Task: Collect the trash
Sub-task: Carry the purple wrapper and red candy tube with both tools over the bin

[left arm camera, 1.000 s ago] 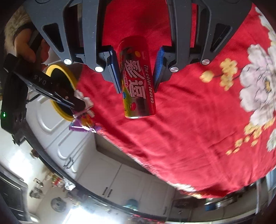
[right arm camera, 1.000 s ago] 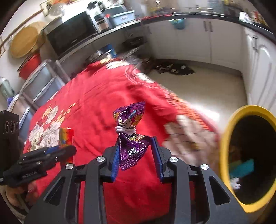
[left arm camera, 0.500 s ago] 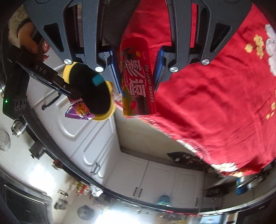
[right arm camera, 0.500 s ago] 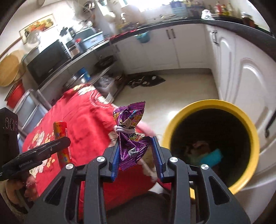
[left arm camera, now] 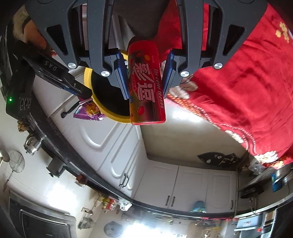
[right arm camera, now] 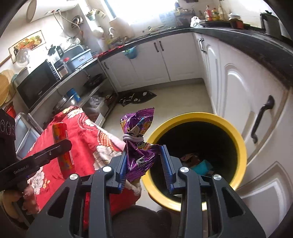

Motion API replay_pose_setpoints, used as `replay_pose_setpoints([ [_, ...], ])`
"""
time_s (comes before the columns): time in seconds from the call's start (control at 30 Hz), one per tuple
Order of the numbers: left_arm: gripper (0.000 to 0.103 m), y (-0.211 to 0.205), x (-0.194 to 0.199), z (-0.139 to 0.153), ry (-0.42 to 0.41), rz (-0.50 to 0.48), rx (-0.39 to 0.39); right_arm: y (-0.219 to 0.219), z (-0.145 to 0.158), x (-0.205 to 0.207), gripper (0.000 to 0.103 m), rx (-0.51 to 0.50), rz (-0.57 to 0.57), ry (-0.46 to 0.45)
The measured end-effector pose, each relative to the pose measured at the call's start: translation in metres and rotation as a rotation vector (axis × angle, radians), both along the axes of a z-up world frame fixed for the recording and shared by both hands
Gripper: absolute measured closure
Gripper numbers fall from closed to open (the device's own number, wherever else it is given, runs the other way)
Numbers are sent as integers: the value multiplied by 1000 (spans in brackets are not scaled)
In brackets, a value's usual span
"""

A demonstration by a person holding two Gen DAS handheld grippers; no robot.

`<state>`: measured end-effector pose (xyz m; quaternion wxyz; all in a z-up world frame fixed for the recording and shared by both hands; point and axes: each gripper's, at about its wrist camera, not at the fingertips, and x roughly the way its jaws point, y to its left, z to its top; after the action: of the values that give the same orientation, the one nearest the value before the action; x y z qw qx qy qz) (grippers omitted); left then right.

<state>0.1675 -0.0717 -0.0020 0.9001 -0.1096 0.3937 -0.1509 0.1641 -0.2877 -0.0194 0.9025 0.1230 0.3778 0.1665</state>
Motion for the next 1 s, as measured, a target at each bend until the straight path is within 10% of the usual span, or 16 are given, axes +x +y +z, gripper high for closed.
replay_pose_setpoints([
  [1.0,75,-64,27,1,-66,-126,14,-49,-3,-17,71,-96,-186,-55],
])
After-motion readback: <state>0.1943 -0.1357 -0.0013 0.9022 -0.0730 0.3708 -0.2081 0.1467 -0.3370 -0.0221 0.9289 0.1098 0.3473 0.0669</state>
